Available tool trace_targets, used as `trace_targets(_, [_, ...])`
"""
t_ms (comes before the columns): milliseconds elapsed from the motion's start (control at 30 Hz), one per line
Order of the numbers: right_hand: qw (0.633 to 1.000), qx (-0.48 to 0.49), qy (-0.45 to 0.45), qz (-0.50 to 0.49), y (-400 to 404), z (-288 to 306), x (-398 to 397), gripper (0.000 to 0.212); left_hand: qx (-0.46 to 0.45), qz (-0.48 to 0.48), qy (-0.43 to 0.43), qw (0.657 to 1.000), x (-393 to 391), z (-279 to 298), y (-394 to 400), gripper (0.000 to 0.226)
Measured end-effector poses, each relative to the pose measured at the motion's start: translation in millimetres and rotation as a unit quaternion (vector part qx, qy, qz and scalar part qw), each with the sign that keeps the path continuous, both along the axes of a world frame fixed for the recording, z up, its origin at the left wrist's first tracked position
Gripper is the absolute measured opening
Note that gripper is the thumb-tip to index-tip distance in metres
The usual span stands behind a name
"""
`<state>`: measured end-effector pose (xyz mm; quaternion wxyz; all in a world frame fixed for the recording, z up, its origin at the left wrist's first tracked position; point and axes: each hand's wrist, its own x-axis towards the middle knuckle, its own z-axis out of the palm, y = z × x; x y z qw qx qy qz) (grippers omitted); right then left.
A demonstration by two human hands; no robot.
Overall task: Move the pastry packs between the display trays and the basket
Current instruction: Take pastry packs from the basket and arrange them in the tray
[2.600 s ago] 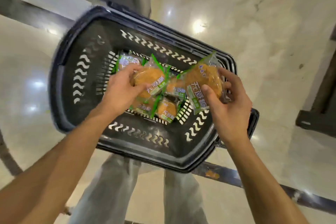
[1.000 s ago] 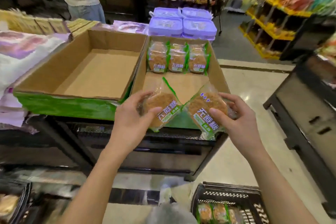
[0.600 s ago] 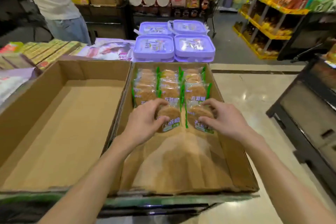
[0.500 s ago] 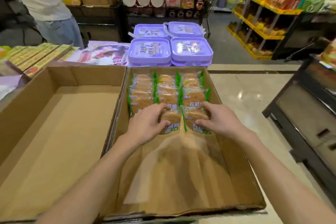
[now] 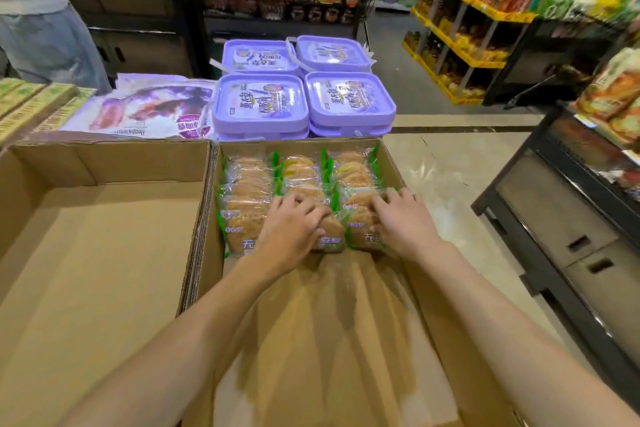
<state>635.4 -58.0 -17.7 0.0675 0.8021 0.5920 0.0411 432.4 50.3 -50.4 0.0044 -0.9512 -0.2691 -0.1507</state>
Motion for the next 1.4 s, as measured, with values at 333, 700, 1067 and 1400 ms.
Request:
trace_targets(333, [0.996, 0.084, 0.006, 0.041, 5, -27, -5, 0.060, 0.027, 0.069, 0.113, 0.991, -11, -21, 3, 0.093])
trace_targets(700, [0.994, 0.091, 0.010, 0.054, 4, -45, 2, 0.071, 0.104, 0.003, 0.139, 0.985, -27, -19, 37, 0.086])
trace_targets(1067, [0.981, 0.156, 0.035, 0.109, 3, -45, -13, 0.077, 0.061, 0.091, 0.121, 0.987, -42, -12, 27, 0.119])
trace_targets(1400, [0.984, 0.060, 0.004, 0.168, 37, -65, -52, 0.110, 0.012, 0.164, 0.163, 0.973, -53, -16, 30, 0.112])
